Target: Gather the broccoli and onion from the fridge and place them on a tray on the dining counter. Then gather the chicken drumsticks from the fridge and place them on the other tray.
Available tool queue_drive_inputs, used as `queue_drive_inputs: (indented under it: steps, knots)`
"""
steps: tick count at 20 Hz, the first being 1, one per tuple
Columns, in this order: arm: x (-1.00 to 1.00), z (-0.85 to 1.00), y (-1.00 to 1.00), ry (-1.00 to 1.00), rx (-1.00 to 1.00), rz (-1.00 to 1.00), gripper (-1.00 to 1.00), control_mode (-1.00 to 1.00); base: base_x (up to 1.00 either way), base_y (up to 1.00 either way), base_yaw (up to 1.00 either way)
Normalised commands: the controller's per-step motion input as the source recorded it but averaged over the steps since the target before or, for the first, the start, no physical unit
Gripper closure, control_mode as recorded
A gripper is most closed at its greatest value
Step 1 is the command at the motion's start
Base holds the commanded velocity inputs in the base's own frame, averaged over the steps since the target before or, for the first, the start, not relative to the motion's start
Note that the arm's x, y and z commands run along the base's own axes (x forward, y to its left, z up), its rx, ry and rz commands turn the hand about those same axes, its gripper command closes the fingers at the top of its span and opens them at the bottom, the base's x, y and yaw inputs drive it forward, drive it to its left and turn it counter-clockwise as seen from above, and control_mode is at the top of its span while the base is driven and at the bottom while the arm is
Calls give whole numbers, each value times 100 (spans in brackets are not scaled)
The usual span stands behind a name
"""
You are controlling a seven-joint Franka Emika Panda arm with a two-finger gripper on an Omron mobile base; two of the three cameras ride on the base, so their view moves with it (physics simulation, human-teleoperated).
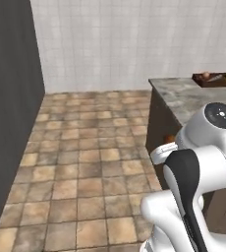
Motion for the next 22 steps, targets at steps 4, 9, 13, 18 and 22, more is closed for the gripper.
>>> queue_drive_inputs:
  steps: [4, 9, 13, 18, 22]
  knots:
    - [0, 0, 0, 0, 0, 0, 100, 100, 67, 79, -65]
    - [0, 0, 0, 0, 0, 0, 100, 100, 81, 97, -56]
    - [0, 0, 0, 0, 0, 0, 100, 100, 96, 90, -57]
    - [0, 0, 0, 0, 0, 0, 100, 100, 100, 96, -52]
    - [0, 0, 0, 0, 0, 0, 100, 100, 100, 96, -52]
